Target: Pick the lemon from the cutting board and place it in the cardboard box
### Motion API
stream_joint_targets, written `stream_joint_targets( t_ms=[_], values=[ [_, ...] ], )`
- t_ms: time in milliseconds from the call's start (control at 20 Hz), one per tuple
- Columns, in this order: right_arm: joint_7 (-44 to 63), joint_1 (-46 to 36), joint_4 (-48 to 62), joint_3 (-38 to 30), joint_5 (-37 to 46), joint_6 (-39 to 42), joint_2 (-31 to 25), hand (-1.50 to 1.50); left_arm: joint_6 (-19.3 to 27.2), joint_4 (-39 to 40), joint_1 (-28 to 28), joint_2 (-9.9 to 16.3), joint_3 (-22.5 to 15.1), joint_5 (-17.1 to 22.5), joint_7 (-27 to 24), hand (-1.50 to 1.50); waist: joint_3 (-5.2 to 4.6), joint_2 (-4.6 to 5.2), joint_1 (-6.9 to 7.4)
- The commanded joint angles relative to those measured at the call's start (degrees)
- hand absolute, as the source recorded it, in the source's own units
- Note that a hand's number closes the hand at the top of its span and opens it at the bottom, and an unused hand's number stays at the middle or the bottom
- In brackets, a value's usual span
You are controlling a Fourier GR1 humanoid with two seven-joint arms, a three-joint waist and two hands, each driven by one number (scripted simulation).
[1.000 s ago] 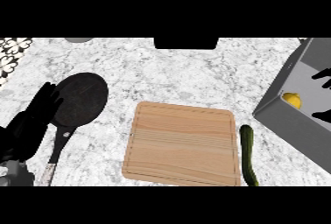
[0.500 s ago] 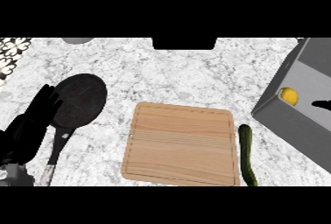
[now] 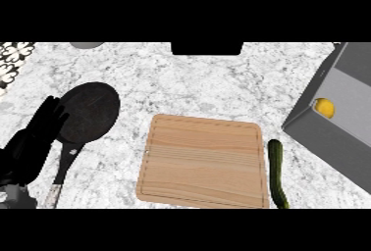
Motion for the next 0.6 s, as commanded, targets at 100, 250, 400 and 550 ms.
stream_joint_targets(
  t_ms=[100,250,400,550],
  values=[
    [-5.09,-1.71,13.00,-3.76,-2.63,7.63,-8.81,-1.50,0.85,-0.12,-1.51,-1.66,-2.19,-2.31,-0.54,0.00,0.07,0.25,0.63],
    [-10.55,0.46,15.61,-3.31,-1.88,11.73,-11.69,-1.50,1.87,0.89,-0.71,-2.83,-3.04,-4.38,-1.95,0.00,0.10,0.34,0.56],
    [-11.91,-1.33,19.88,-3.83,-1.48,12.31,-14.53,-1.50,0.74,-4.78,1.29,-2.93,-3.35,-1.06,2.76,0.00,0.21,0.45,1.63],
    [-16.64,0.74,21.84,-2.87,-0.15,13.28,-15.29,-1.50,0.95,-2.80,-1.07,-2.14,-2.43,-1.55,2.56,0.00,0.19,0.42,1.15]
  ],
)
